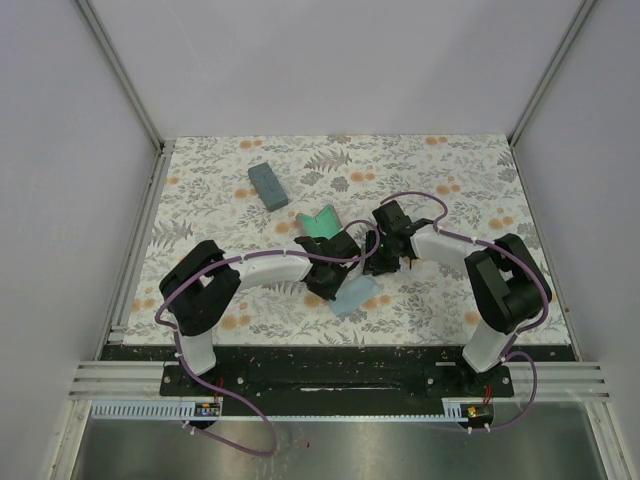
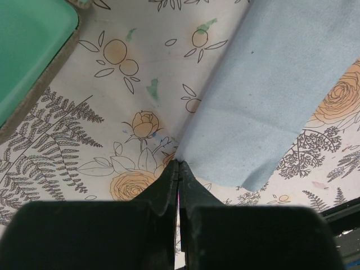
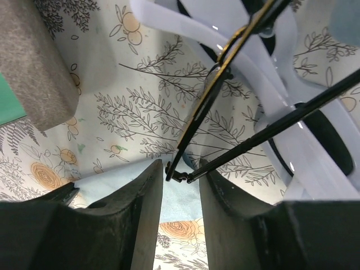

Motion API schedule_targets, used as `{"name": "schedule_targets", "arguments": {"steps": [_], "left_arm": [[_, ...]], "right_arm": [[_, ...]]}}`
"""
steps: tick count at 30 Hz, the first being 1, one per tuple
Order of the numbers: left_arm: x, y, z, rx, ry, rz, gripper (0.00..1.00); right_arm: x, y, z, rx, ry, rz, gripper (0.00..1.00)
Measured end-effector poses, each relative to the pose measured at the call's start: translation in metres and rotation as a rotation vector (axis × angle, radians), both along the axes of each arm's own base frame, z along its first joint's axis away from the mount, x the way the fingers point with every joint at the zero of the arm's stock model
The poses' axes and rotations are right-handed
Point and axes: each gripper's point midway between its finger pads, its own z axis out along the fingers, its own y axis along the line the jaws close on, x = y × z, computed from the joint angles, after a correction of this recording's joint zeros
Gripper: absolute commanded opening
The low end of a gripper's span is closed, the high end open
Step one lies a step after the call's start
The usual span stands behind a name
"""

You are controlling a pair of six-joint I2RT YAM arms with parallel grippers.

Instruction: Organize the sunglasses

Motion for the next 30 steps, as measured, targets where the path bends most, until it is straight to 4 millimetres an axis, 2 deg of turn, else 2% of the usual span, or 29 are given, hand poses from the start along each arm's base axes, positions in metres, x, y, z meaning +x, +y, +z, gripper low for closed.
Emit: {"name": "schedule_targets", "arguments": {"steps": [8, 11, 15, 18, 24, 30], "left_arm": [[0.0, 0.0, 0.0, 0.0, -0.001, -0.002, 0.0], [0.0, 0.0, 0.0, 0.0, 0.0, -0.002, 0.0], [0.0, 0.0, 0.0, 0.0, 0.0, -0.001, 0.0], [0.0, 0.0, 0.0, 0.001, 0.0, -0.001, 0.0], [-0.001, 0.002, 0.001, 0.006, 0.002, -0.002, 0.14], [0.0, 0.003, 0.006, 0.005, -0.011, 0.006, 0.18]], "right_arm": [[0.001, 0.009, -0.002, -0.004, -0.041, 0.016, 0.26], [0.001, 0.01, -0.002, -0.001, -0.046, 0.017, 0.12], [0.0, 0.011, -0.004, -0.002, -0.048, 0.02, 0.0], [0.0, 0.011, -0.003, -0.002, -0.048, 0.019, 0.0], [-0.001, 0.011, -0.003, 0.002, -0.052, 0.019, 0.0], [-0.007, 0.009, -0.003, 0.0, -0.046, 0.024, 0.0]]}}
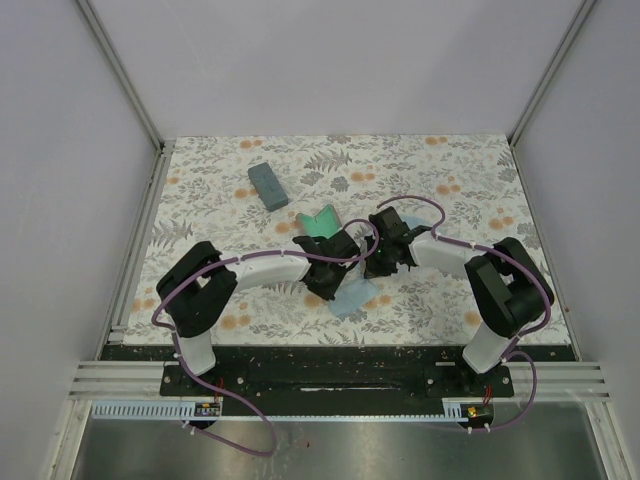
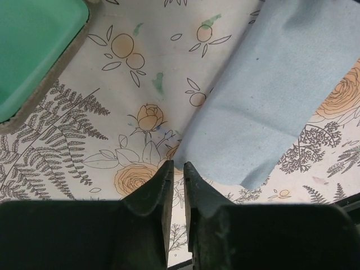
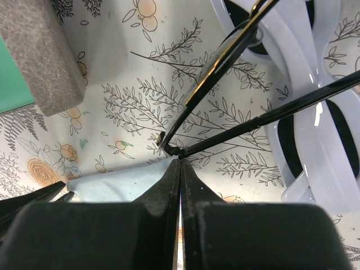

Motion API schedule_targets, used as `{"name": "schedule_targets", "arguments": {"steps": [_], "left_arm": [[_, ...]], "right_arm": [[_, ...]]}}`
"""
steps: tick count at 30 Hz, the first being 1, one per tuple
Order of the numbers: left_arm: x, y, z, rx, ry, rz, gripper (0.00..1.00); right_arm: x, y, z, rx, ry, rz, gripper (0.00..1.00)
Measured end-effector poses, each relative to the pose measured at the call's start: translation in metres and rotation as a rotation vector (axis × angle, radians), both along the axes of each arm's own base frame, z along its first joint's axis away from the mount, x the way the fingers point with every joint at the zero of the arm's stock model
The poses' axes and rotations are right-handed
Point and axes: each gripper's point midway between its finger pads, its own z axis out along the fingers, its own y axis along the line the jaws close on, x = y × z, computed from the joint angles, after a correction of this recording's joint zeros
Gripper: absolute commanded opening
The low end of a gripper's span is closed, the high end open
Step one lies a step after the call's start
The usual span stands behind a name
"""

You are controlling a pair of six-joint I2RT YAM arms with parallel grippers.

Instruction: Organize the sunglasses

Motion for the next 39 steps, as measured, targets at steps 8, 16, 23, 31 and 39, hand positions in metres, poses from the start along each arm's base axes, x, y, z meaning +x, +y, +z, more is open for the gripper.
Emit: {"name": "schedule_targets", "arguments": {"steps": [8, 16, 23, 31, 39], "left_arm": [[-0.001, 0.001, -0.002, 0.004, 0.005, 0.004, 0.23], [-0.003, -0.001, -0.007, 0.004, 0.026, 0.006, 0.01], [-0.002, -0.002, -0.007, -0.017, 0.049, 0.025, 0.0], [0.005, 0.005, -0.005, -0.005, 0.035, 0.046, 0.0], [0.021, 0.017, 0.018, 0.012, -0.028, 0.072, 0.0]], "right_arm": [[-0.001, -0.001, 0.0, 0.0, 0.001, 0.0, 0.0], [-0.004, -0.002, 0.0, 0.001, 0.005, -0.003, 0.0], [-0.015, -0.007, 0.002, 0.005, 0.018, -0.007, 0.0], [-0.015, 0.001, 0.027, 0.067, -0.045, -0.001, 0.0], [-0.011, 0.011, 0.05, 0.138, -0.095, 0.013, 0.0]]}}
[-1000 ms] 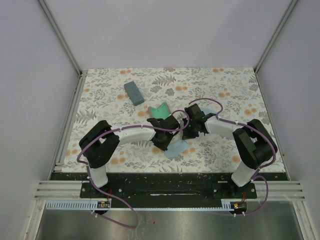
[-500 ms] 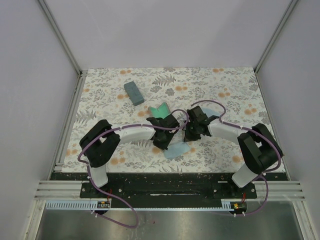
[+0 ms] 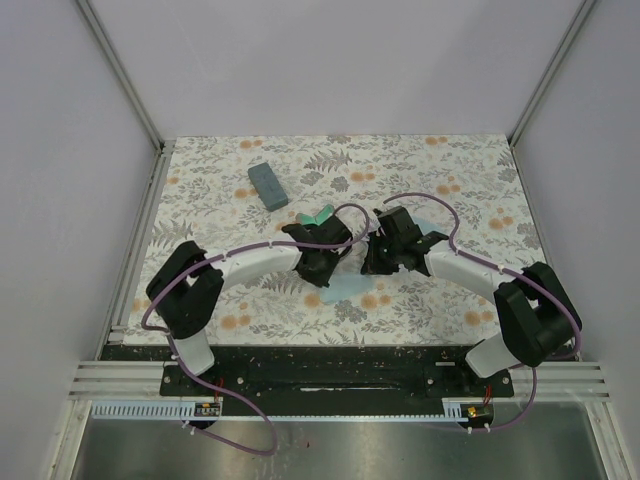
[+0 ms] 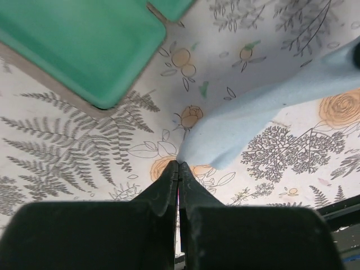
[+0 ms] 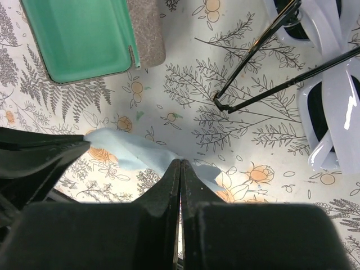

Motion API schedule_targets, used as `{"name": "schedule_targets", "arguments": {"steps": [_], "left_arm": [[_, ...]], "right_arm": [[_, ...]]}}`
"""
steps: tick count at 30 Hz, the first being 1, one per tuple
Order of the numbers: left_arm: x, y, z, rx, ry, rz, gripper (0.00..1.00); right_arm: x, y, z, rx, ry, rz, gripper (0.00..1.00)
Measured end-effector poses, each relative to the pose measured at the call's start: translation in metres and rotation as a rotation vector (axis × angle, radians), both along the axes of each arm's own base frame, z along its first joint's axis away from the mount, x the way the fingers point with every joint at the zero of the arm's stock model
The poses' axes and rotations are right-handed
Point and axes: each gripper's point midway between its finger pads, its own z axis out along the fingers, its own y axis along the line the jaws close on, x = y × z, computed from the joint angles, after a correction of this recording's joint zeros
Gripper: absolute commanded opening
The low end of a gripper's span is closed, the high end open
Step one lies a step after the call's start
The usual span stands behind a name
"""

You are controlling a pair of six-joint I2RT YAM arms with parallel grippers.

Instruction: Organize the sunglasses

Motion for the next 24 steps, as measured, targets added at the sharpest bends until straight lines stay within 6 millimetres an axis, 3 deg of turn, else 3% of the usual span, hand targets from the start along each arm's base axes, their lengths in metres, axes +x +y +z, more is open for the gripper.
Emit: {"name": "schedule_targets", "arguments": {"steps": [12, 17, 24], "left_arm": [[0.051, 0.013, 0.041, 0.012, -0.131, 0.066, 0.0], [0.084, 0.017, 0.058, 0.037, -0.199, 0.106, 0.0], [0.117, 0.02, 0.064, 0.074, -0.252, 0.12, 0.0]], "right_arm": [[0.015, 0.014, 0.007, 0.069, -0.026, -0.046, 0.0], [0.029, 0.023, 0.005, 0.097, -0.033, -0.078, 0.0], [0.048, 0.036, 0.005, 0.133, -0.04, -0.116, 0.0]]}}
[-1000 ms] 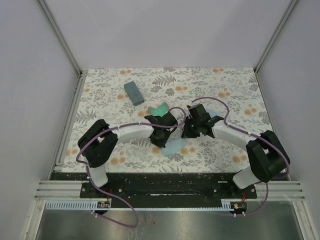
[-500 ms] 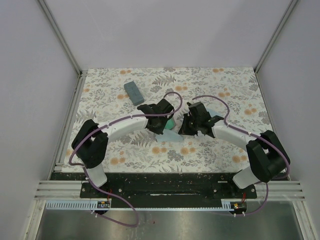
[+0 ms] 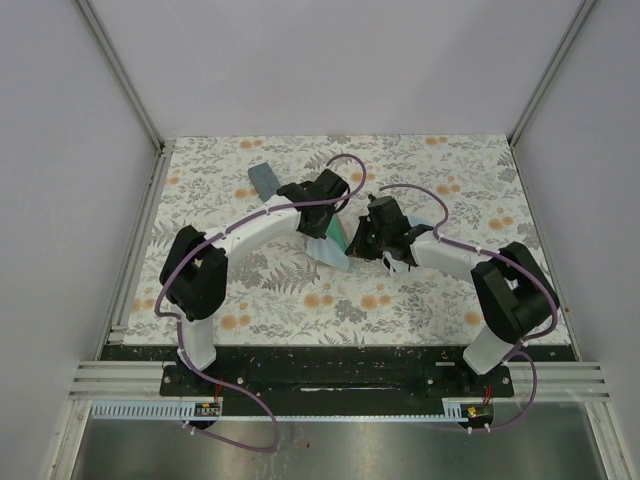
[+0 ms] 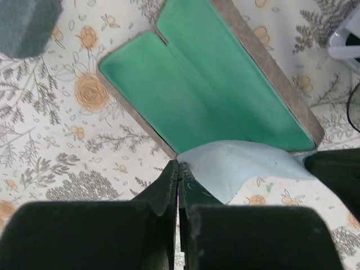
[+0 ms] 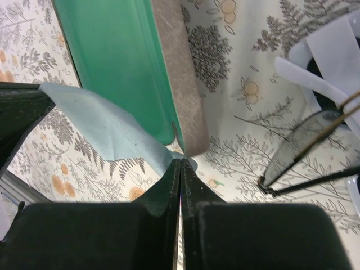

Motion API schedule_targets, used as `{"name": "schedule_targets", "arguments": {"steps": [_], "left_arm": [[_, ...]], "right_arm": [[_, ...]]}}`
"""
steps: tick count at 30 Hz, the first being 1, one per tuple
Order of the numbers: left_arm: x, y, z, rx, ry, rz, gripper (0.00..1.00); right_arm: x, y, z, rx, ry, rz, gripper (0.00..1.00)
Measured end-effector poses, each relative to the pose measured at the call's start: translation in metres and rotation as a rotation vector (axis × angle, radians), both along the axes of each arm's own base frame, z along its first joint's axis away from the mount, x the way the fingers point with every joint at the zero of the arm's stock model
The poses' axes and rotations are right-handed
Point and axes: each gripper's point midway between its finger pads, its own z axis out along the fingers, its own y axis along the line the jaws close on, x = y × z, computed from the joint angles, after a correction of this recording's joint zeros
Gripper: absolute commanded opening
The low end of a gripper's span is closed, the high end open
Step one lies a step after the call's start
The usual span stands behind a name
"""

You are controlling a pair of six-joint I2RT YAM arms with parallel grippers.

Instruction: Organize the sunglasses

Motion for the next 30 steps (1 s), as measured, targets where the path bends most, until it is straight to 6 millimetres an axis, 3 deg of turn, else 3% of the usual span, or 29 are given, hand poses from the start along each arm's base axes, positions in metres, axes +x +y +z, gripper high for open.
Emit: {"name": "schedule_targets", "arguments": {"steps": [13, 30], "left_arm": [[0.029, 0.01, -0.022, 0.133, -0.018, -0.017, 0.0], [0.074, -0.014, -0.025, 0.1, -0.093, -0.05, 0.0]], "right_arm": [[0.013, 0.024, 0.005, 0.024, -0.024, -0.036, 0.0], [0.028, 0.012, -0.001, -0.034, -0.055, -0.136, 0.0]]}}
